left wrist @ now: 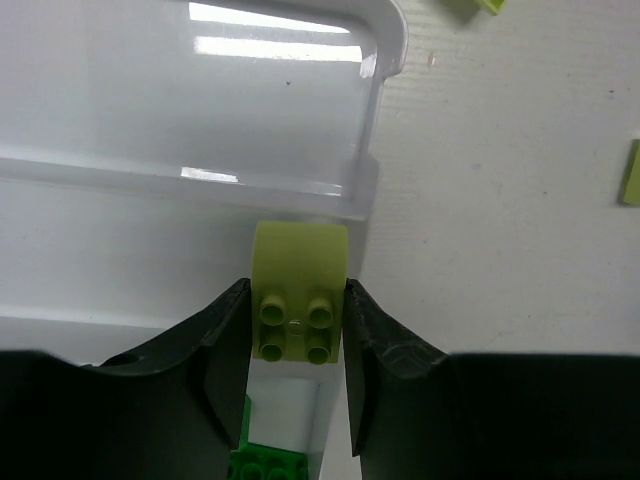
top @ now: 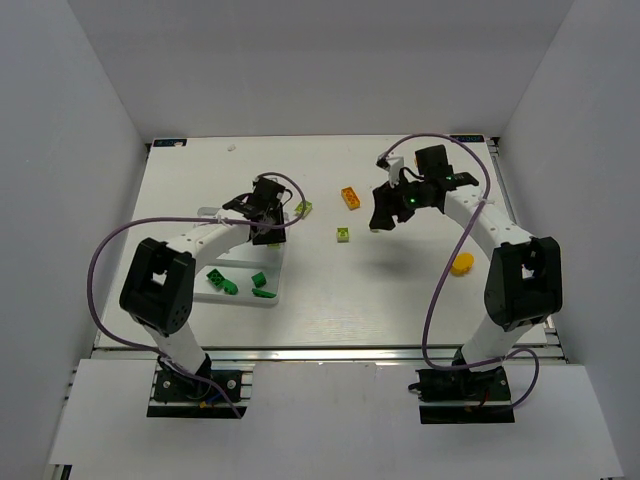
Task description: Sort the legos into containers by color
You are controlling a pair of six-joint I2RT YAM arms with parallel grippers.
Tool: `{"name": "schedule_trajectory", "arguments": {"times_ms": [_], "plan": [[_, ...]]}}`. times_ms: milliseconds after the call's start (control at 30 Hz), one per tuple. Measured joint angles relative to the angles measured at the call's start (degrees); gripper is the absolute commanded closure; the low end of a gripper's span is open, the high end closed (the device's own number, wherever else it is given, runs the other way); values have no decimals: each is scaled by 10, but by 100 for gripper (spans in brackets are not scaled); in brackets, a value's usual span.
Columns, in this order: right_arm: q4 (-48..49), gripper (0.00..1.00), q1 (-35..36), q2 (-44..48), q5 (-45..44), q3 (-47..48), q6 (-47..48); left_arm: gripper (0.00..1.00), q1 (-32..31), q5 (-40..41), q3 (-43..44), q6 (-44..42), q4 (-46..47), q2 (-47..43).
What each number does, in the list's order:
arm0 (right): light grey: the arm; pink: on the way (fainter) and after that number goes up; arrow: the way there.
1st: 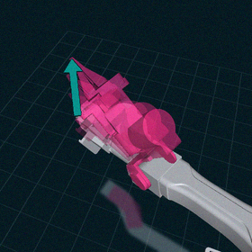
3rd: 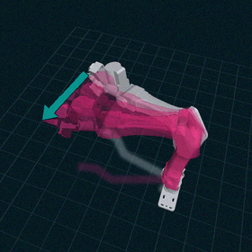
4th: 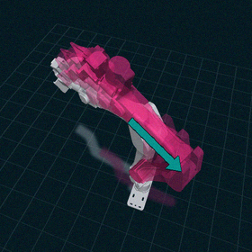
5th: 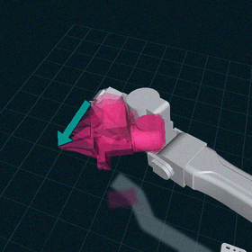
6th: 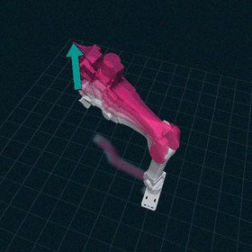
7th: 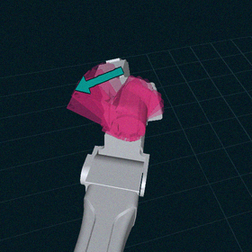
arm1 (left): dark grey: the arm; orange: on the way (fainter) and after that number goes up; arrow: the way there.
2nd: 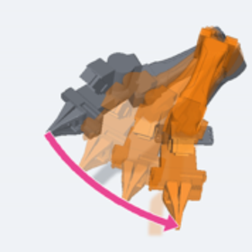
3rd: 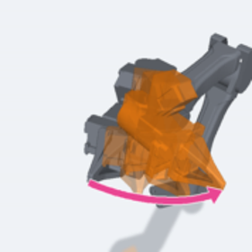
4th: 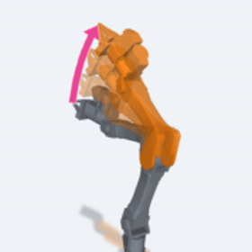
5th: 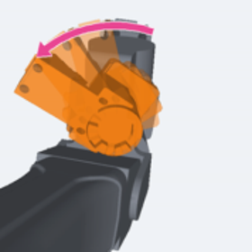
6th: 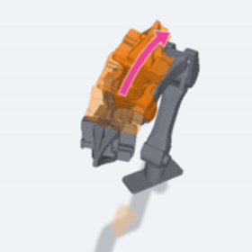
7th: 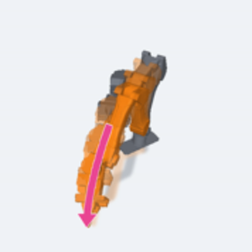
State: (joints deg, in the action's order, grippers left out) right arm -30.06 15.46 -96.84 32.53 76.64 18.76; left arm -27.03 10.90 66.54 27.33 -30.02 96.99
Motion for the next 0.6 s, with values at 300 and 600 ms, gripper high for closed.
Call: {"name": "schedule_trajectory", "arguments": {"times_ms": [300,600], "plan": [[0,24,10,-4,-21,2,6,33,5,8,7,-8,0,23],[-14,23,27,-59,-45,55,19,37,5,7,14,-3,-11,18]]}}
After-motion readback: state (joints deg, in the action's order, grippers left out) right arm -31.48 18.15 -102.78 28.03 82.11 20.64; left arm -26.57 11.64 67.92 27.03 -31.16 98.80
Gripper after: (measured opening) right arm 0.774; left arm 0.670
